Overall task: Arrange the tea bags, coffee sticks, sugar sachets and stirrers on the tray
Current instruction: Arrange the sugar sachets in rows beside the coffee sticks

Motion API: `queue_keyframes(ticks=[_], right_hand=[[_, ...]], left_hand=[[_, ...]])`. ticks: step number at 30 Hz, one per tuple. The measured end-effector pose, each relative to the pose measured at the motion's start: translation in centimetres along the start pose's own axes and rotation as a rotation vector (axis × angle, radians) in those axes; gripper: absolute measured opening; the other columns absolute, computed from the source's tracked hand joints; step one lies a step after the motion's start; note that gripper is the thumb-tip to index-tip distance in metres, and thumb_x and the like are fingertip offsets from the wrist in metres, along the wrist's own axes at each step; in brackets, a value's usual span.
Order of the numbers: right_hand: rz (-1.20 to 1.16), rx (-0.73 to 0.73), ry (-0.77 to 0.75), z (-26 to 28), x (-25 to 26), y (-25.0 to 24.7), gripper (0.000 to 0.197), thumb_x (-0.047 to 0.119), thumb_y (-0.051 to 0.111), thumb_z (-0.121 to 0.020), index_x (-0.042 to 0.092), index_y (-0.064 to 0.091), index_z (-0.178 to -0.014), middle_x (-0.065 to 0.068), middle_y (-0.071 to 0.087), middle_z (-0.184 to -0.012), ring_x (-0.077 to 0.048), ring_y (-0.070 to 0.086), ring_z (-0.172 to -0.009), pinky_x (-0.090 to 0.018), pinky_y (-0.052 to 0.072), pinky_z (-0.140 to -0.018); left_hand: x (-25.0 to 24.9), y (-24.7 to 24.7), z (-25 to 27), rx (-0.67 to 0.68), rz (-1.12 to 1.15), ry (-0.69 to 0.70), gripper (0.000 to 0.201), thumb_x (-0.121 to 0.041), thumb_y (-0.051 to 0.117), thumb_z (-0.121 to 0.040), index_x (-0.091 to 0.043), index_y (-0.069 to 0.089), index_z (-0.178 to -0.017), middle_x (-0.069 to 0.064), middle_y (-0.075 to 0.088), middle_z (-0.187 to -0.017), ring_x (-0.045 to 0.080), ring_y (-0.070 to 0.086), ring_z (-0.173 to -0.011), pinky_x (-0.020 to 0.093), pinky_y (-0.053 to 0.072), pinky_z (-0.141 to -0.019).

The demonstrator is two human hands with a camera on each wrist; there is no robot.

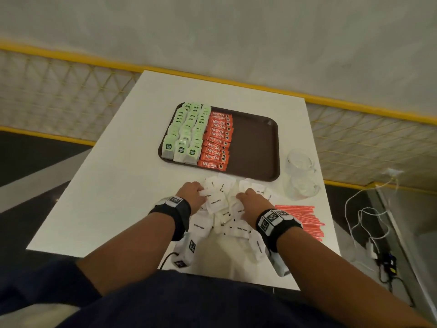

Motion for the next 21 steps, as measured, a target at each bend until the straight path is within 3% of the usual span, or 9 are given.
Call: queue_keyframes(ticks=[6, 12, 15, 17, 19, 21], right_hand=[[-0.045, -0.067, -0.012, 0.0, -0.9, -0.6, 0.048, 0.027, 0.068, -0.087, 0.025, 0.049, -0.131, -0.001, 0.049, -0.126, -0.023, 0.048, -0.118, -0.035, 0.042, -0.098], [-0.002, -0.138, -0.024, 0.6, -0.9, -2.0, 0.028, 0.047, 0.063, -0.087, 0.031, 0.059, -0.11, 0.003, 0.054, -0.11, -0.022, 0.048, -0.106, -0.036, 0.043, -0.093], [-0.123, -0.147, -0.02, 0.8, -1.1, -2.5, 0.018, 0.041, 0.061, -0.088, 0.029, 0.058, -0.101, 0.003, 0.05, -0.094, -0.022, 0.053, -0.095, -0.033, 0.046, -0.085], [-0.302, -0.163, -0.04, 0.8, -1.4, -3.0, 0.017, 0.037, 0.066, -0.085, 0.027, 0.057, -0.095, 0.008, 0.055, -0.089, -0.018, 0.056, -0.09, -0.031, 0.046, -0.08], [-0.529, -0.182, -0.067, 1.0, -1.8, -3.8, 0.022, 0.035, 0.073, -0.083, 0.025, 0.059, -0.096, 0.01, 0.061, -0.094, -0.013, 0.058, -0.09, -0.029, 0.046, -0.08], [-0.722, -0.17, -0.117, 1.5, -1.7, -5.0, 0.024, 0.027, 0.077, -0.081, 0.021, 0.062, -0.098, 0.007, 0.067, -0.097, -0.012, 0.064, -0.089, -0.029, 0.051, -0.081]], left_hand=[[0.7, -0.4, 1.8, -0.086, 0.094, -0.023, 0.011, -0.017, 0.062, -0.092, -0.012, 0.058, -0.101, 0.01, 0.065, -0.106, 0.023, 0.054, -0.088, 0.028, 0.039, -0.076], [0.2, -2.1, 3.6, -0.175, 0.195, 0.004, 0.006, -0.018, 0.06, -0.094, -0.018, 0.054, -0.093, 0.001, 0.061, -0.091, 0.021, 0.056, -0.085, 0.028, 0.04, -0.072], [-0.5, -3.0, 4.4, -0.215, 0.242, 0.028, 0.007, -0.018, 0.061, -0.093, -0.016, 0.055, -0.095, 0.002, 0.061, -0.092, 0.02, 0.055, -0.084, 0.026, 0.038, -0.071], [-1.1, -3.7, 4.8, -0.247, 0.28, 0.051, 0.008, -0.018, 0.062, -0.093, -0.016, 0.056, -0.097, 0.003, 0.063, -0.095, 0.02, 0.057, -0.085, 0.026, 0.039, -0.072], [-1.9, -4.4, 5.1, -0.274, 0.32, 0.069, 0.014, -0.019, 0.062, -0.093, -0.014, 0.059, -0.106, 0.005, 0.066, -0.1, 0.022, 0.061, -0.089, 0.03, 0.047, -0.078], [-2.8, -5.0, 5.4, -0.279, 0.397, 0.077, 0.019, -0.018, 0.06, -0.095, -0.015, 0.058, -0.113, 0.007, 0.065, -0.104, 0.027, 0.065, -0.092, 0.041, 0.056, -0.084]])
Point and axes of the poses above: each hand's wrist, its own z-axis away from the middle knuckle, its own y-axis out of the palm, x = y × z, the point moved 10 cm from there along -z, towards the middle knuckle
